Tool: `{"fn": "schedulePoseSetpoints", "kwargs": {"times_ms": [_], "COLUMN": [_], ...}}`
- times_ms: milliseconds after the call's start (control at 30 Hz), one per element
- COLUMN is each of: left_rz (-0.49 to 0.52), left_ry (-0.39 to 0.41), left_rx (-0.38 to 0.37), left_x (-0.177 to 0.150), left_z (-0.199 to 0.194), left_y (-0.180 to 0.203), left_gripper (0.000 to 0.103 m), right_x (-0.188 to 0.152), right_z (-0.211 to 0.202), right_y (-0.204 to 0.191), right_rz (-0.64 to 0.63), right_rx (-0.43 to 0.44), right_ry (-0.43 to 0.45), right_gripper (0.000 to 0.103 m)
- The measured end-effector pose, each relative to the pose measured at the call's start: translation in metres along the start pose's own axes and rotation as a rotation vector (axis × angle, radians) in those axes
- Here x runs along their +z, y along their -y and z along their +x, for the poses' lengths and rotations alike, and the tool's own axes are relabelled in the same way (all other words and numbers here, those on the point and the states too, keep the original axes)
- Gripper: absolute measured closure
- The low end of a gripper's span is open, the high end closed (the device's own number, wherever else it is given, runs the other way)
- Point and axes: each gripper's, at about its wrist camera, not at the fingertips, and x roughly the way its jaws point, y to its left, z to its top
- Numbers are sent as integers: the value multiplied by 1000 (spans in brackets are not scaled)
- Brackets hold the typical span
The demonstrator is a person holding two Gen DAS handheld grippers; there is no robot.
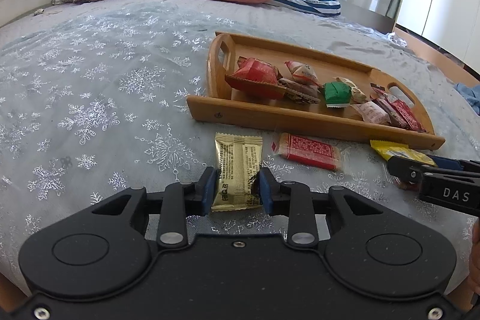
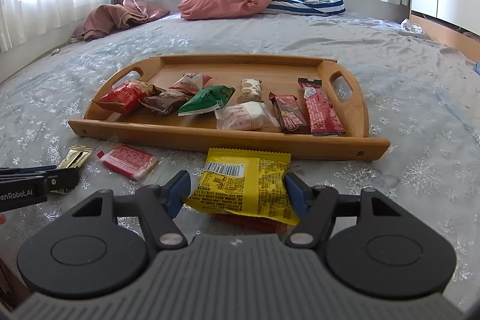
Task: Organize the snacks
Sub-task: 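Grasp the gold packet with the left gripper while the right gripper grasps the yellow chip bag, then carry the gold packet and yellow chip bag over the tray with both grippers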
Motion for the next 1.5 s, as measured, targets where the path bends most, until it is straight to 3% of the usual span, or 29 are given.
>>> {"fn": "schedulePoseSetpoints", "kwargs": {"times_ms": [700,1133,1500], "left_rz": [6,-21,-8], "left_ry": [22,41,65], "left_rx": [-31,-54,-88], "left_x": [34,60,91], "left_z": [-22,-27,-19], "left_y": [-1,-3,10], "left_gripper": [77,77,77], "right_x": [10,31,61], "right_z": [-28,-50,-44], "right_y": [-3,1,26], "right_rz": [-21,-29,32], "right_rx": [17,26,12], "right_ry": [67,149,186], "right_gripper": [37,37,37]}}
